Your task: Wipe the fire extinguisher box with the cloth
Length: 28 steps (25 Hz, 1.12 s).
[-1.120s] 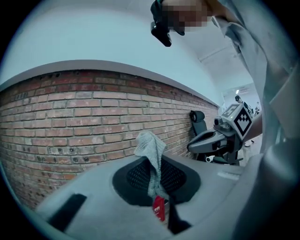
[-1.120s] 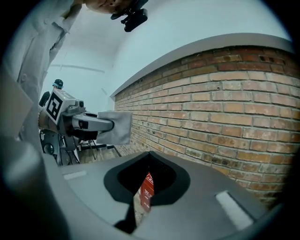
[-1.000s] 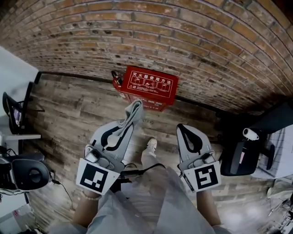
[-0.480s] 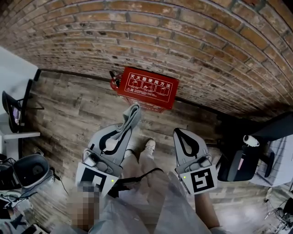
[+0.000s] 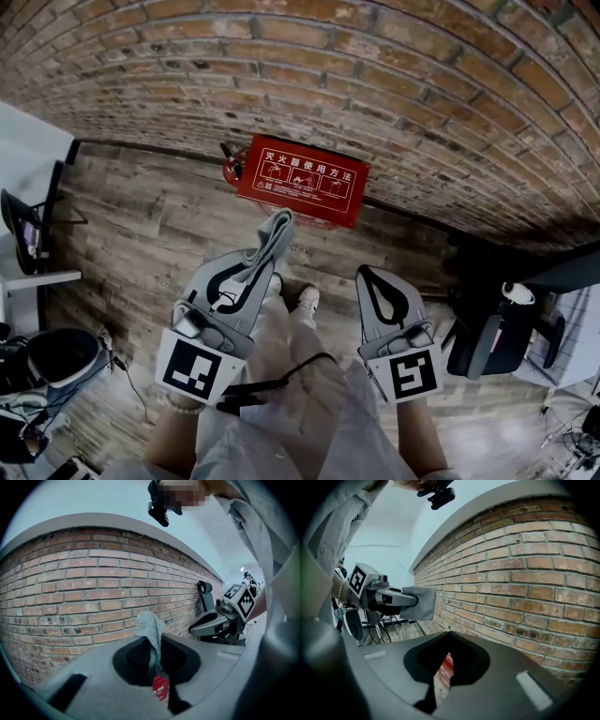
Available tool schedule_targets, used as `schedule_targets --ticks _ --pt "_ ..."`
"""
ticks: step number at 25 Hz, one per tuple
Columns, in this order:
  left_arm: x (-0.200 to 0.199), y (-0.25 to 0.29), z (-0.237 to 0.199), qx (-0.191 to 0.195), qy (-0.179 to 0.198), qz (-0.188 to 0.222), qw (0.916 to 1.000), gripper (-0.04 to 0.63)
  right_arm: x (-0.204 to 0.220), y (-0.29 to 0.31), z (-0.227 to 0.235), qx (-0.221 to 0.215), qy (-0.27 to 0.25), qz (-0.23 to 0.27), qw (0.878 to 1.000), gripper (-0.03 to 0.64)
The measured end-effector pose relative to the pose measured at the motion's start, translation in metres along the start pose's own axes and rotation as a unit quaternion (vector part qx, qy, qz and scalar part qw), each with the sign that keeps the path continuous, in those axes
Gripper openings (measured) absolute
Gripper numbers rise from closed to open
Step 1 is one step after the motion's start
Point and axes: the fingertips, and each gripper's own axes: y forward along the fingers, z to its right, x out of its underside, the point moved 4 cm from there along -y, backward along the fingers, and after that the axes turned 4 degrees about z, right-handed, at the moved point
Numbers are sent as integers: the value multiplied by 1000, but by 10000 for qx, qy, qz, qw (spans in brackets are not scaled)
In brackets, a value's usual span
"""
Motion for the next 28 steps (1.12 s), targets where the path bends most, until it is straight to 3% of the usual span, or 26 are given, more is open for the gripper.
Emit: schedule_targets --ticks 7,14,28 --pt "26 34 -22 164 -256 -4 9995 9 23 33 15 128 89 -74 9999 8" --pt "54 77 -33 519 -223 -12 9984 9 47 57 28 352 27 -149 9993 8" --pt "104 179 -30 1216 -395 -35 9918 9 101 72 59 748 215 -408 9961 8"
